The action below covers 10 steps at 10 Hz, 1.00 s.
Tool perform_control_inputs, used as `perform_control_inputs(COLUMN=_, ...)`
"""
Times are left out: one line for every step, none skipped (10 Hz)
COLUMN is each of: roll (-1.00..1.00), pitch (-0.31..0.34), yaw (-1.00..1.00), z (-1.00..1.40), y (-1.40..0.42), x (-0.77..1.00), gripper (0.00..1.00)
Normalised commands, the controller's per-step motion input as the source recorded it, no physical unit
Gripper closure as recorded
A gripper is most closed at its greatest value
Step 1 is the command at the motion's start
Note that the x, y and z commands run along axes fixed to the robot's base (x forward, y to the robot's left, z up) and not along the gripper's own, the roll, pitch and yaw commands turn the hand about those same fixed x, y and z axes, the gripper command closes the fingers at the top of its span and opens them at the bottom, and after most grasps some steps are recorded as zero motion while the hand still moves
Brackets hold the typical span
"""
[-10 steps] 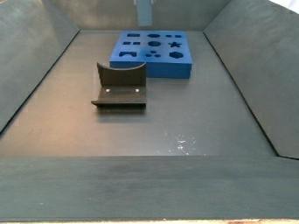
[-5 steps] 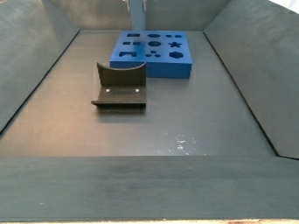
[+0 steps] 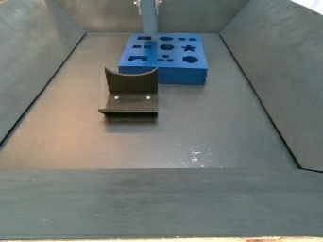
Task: Pick up the rectangle object. Move up. Place the rectangle object on the fixture. Regrasp the rectangle object. Move to above the board. Insert the rectangle object.
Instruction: Insert the rectangle object.
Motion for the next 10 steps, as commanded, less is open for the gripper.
perform_control_inputs(roll=0.35, pitch=-0.120, yaw=0.24, z=-0.13, y=0.00, x=0.04, gripper=1.00)
perform_control_inputs(roll=0.11, pitch=-0.014, yaw=0.09, z=-0.26, y=-0.09, x=0.15, gripper=1.00)
perform_control_inputs(roll=0.00, pitch=0.000, yaw=0.01, z=-0.33, y=-0.19, x=0.20, gripper=1.00)
perform_control_inputs(roll=0.00, pitch=0.000, yaw=0.00, z=-0.37, y=-0.26, x=0.10, gripper=1.00)
perform_control_inputs(roll=-0.07, pitch=0.000, yaw=0.00, z=-0.40, y=-0.24, x=0.03, gripper=1.00)
perform_control_inputs(roll=-0.11, pitch=0.000, yaw=0.00, z=-0.33, y=-0.14, x=0.00, gripper=1.00)
perform_control_inputs(roll=-0.13, pitch=0.000, yaw=0.00, z=-0.32, y=0.00, x=0.00, gripper=1.00)
perform_control_inputs(roll=-0.20, pitch=0.000, yaw=0.00, z=-0.34, y=0.00, x=0.08, gripper=1.00)
perform_control_inputs(roll=-0.21, pitch=0.000, yaw=0.00, z=-0.33, y=0.07, x=0.09, gripper=1.00)
perform_control_inputs(roll=-0.17, pitch=0.000, yaw=0.00, z=-0.32, y=0.07, x=0.16, gripper=1.00)
